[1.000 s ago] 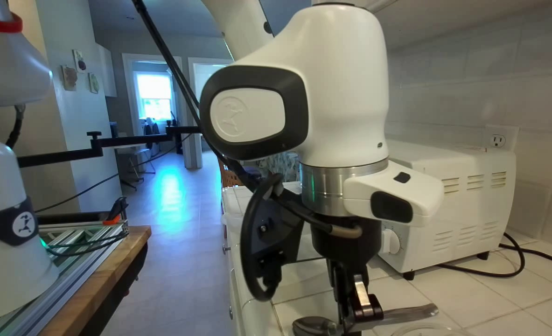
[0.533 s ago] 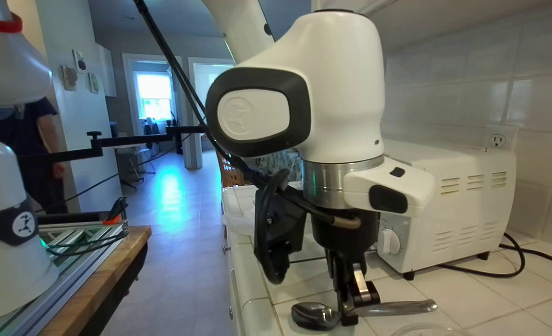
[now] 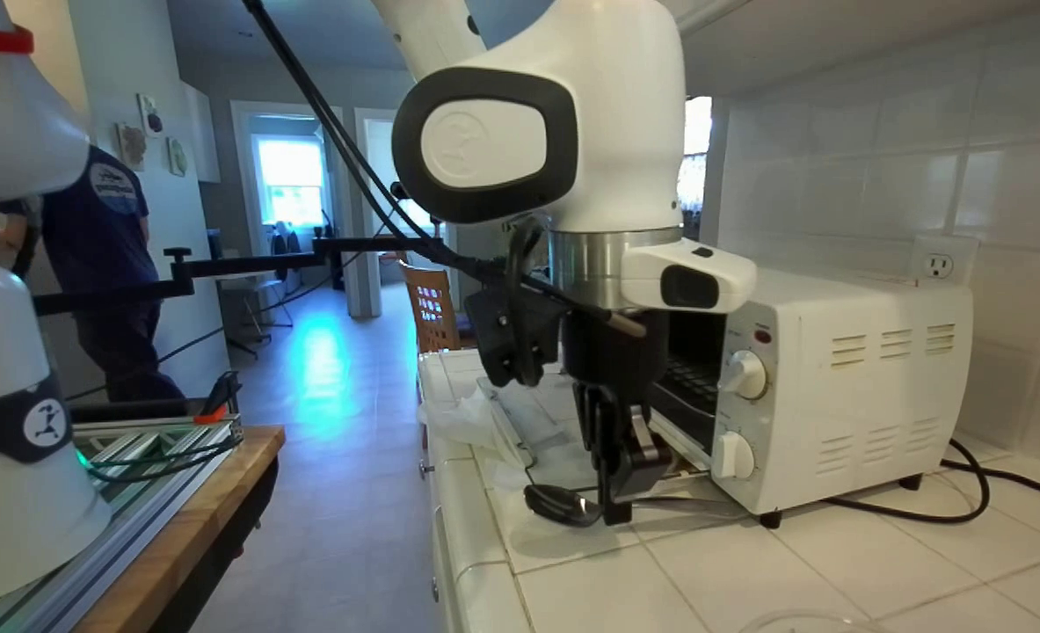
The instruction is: Open the oven and put a spoon into it
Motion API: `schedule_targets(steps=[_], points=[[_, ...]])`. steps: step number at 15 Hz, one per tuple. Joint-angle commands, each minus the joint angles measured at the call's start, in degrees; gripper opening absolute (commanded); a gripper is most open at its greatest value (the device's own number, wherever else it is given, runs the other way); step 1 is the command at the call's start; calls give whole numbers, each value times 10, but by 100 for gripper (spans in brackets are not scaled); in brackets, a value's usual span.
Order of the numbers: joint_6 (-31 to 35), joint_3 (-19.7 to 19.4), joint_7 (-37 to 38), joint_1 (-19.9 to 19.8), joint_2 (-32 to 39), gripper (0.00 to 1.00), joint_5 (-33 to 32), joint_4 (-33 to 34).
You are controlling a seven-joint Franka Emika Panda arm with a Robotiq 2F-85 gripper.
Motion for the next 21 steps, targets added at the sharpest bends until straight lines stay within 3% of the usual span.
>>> schedule_targets(steps=[1, 12, 21], points=[[-36, -34, 42, 30, -36, 2, -53, -18], [-137, -33, 57, 67, -108, 2, -87, -46], [-172, -23, 69, 82, -155, 2, -126, -61]])
